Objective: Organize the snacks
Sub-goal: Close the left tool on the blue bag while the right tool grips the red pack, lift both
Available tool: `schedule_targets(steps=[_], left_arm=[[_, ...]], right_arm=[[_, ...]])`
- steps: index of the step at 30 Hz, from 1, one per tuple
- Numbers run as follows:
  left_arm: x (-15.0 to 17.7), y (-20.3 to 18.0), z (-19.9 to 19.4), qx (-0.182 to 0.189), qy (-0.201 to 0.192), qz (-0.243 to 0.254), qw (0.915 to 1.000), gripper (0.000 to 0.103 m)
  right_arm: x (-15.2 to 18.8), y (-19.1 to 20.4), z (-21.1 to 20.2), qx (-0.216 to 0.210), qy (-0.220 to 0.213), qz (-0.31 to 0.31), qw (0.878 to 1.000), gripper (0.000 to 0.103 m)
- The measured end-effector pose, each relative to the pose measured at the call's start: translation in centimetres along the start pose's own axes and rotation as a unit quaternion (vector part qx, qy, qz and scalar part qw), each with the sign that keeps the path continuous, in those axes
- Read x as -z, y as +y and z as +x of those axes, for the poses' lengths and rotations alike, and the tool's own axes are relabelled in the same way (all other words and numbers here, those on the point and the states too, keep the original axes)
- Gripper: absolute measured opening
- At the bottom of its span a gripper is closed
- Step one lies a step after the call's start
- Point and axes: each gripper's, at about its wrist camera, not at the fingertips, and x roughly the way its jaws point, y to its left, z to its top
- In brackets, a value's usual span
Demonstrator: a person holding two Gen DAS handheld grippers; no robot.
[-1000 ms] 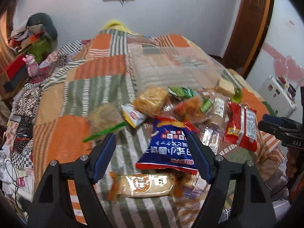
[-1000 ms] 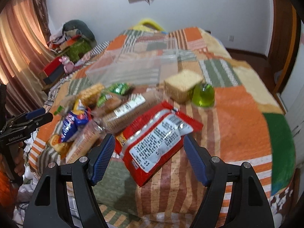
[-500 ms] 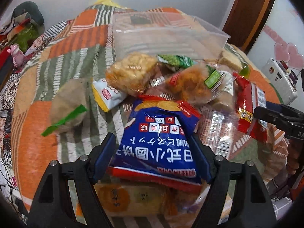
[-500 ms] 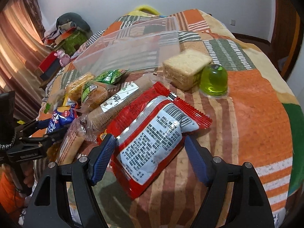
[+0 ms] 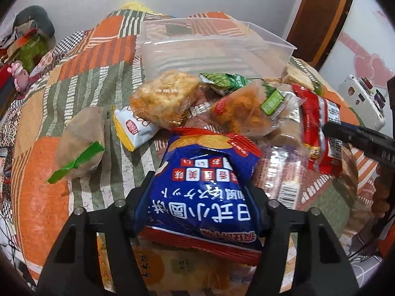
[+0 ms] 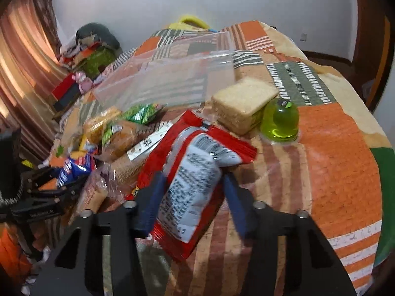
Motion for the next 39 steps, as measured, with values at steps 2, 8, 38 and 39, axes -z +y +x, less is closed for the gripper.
schedule_targets(steps=[2, 8, 38, 39], left_arm=[[-0.1, -0.2, -0.4, 0.001, -0.005, 0.001, 1.0, 0.063], [-0.5, -0.7, -2.6, -0.003, -0.035, 0.009, 0.9993, 0.062], [-9.3, -0.8, -7.8, -0.04, -0.158, -0.01, 0.9866, 0.061], [-9.8, -0.7, -7.6, -0.042, -0.16, -0.01, 0.9862, 0.061]], right_arm=[[-0.1, -0.4, -0.2, -0.003, -0.003, 0.005, 1.0, 0.038], [-0.2, 0.2, -1.2, 0.004, -0.02, -0.005, 1.0, 0.035], [-7.2, 2.0, -4.2, 0.026, -0.136, -0.051, 0.989, 0.034], [-7.8, 2.1, -3.9, 0.026, -0.139, -0.051, 0.989, 0.034]])
